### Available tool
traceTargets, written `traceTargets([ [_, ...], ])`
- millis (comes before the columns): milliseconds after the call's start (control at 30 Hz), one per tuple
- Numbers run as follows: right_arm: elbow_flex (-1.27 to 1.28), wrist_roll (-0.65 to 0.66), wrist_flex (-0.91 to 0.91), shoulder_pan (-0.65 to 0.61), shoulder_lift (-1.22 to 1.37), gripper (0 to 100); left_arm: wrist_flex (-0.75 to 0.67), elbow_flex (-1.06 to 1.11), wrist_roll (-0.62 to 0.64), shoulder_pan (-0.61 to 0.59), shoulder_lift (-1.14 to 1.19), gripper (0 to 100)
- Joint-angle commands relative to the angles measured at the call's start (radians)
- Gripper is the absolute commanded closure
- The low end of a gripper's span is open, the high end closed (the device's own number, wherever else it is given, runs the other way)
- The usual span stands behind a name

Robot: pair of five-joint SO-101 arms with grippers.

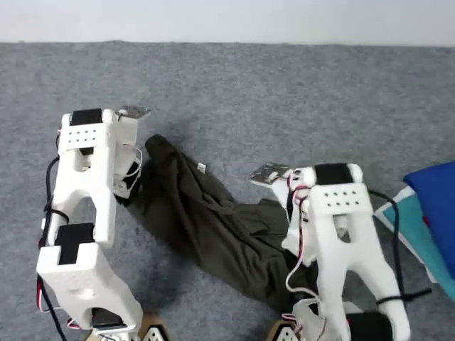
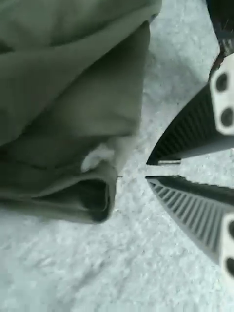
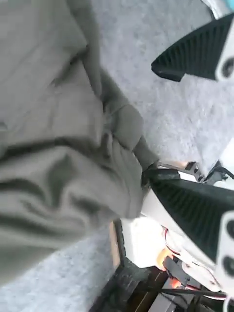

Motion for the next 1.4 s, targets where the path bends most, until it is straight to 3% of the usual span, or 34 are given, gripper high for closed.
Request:
traceTargets([
  [0, 0.011, 0.003, 0.015, -0.053, -0.053, 69.8, 0.002, 0.016, -0.017, 0.009, -0.011, 96],
  [133, 0.04, 0.003, 0.008, -0.142, -0.051, 69.7, -0.02, 0.016, -0.044, 0.025, 0.025, 96],
  [367, 0.218, -0.037, -0.163, -0.303, -0.051, 69.7, -0.034, -0.012, -0.06, 0.06, 0.126, 96],
  [667, 0.364, -0.02, -0.337, -0.302, -0.051, 70.0, -0.031, -0.159, -0.06, 0.061, 0.287, 96],
  [800, 0.37, 0.044, -0.344, -0.302, -0.05, 70.0, 0.011, -0.237, -0.06, 0.061, 0.385, 96],
  [1067, 0.367, 0.052, -0.348, -0.3, 0.05, 70.0, 0.031, -0.331, -0.064, 0.054, 0.56, 99],
  [1367, 0.362, 0.054, -0.371, -0.3, 0.12, 70.0, 0.032, -0.334, -0.041, 0.058, 0.574, 98],
])
